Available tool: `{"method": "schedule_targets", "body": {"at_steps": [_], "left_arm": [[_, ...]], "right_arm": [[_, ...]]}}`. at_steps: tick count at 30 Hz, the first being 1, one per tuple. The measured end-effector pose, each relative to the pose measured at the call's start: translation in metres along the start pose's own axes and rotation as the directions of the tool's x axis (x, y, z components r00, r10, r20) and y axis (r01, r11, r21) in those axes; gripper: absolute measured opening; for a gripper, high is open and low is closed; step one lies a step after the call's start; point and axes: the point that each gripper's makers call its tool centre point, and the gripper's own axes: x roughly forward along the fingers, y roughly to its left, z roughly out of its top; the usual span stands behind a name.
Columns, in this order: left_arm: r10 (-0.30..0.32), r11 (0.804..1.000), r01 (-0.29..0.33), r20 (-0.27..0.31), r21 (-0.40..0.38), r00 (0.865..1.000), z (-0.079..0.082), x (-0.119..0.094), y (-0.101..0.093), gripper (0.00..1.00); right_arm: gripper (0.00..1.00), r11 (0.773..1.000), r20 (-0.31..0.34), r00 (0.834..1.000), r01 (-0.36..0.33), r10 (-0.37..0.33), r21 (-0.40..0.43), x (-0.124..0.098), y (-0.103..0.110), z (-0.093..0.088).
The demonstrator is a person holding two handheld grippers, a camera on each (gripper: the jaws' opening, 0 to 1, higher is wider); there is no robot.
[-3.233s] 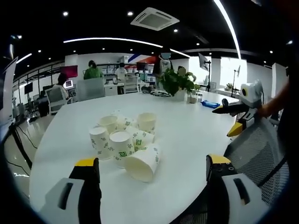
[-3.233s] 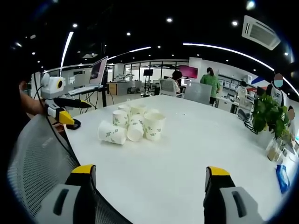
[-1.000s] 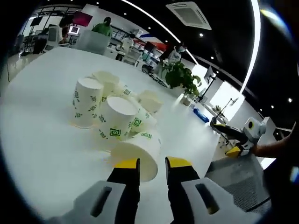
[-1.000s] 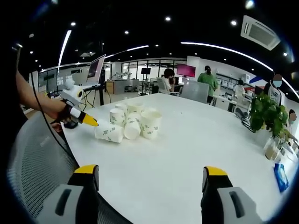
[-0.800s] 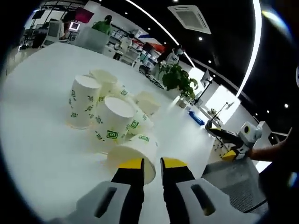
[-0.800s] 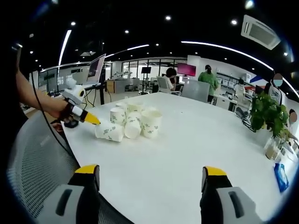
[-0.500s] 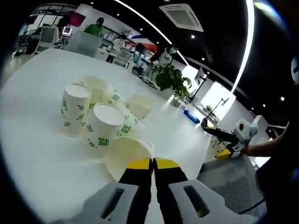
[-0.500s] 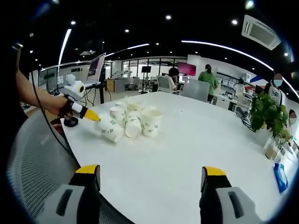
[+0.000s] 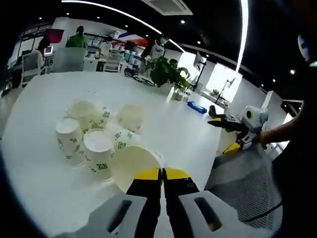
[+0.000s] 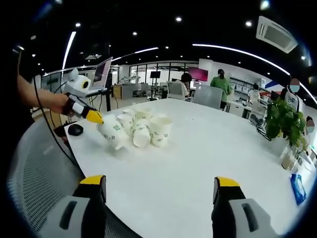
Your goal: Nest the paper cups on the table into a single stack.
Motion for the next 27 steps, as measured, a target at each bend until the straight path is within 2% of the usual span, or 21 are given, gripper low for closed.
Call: {"method": "schedule_targets", "body": {"at_steps": [4, 7, 8, 12, 15, 17, 21, 24, 27], "left_arm": [[0.029, 0.993, -0.02, -0.075, 0.114, 0.997, -0.004, 0.0, -0.001, 0.0], [0.049, 0.978, -0.021, -0.133, 0.208, 0.99, -0.008, 0.0, -0.005, 0.0], [0.054, 0.975, -0.022, -0.141, 0.219, 0.989, -0.008, 0.0, -0.005, 0.0], [0.079, 0.955, -0.018, -0.196, 0.297, 0.977, -0.012, -0.001, -0.007, 0.0], [0.113, 0.93, -0.02, -0.237, 0.366, 0.965, -0.016, -0.003, -0.003, 0.0], [0.128, 0.925, -0.025, -0.252, 0.379, 0.959, -0.018, -0.005, -0.001, 0.0], [0.137, 0.916, -0.03, -0.242, 0.4, 0.961, -0.015, -0.009, 0.001, 0.0], [0.175, 0.888, -0.044, -0.249, 0.457, 0.953, -0.014, -0.014, 0.007, 0.0], [0.223, 0.841, -0.051, -0.259, 0.539, 0.94, -0.014, -0.017, 0.014, 0.0]], "right_arm": [[0.9, 1.0, 0.0, 1.0, -0.001, 0.001, 0.001, 0.0, 0.0, 0.0], [0.9, 1.0, 0.001, 1.0, -0.001, 0.001, 0.0, 0.0, 0.0, 0.0], [0.9, 1.0, 0.001, 1.0, -0.001, 0.001, 0.0, 0.0, 0.0, 0.0], [0.9, 1.0, 0.001, 1.0, -0.001, 0.001, 0.0, 0.0, 0.0, 0.0], [0.89, 1.0, 0.001, 1.0, -0.001, 0.001, -0.001, 0.0, 0.0, 0.0], [0.89, 1.0, 0.0, 1.0, -0.002, 0.002, 0.0, 0.0, 0.0, 0.0], [0.89, 1.0, -0.001, 1.0, -0.003, 0.003, -0.001, 0.0, 0.0, 0.0], [0.89, 1.0, -0.002, 1.0, -0.002, 0.002, -0.002, 0.0, 0.0, 0.0], [0.89, 1.0, -0.001, 1.0, -0.003, 0.003, -0.001, 0.0, 0.0, 0.0]]}}
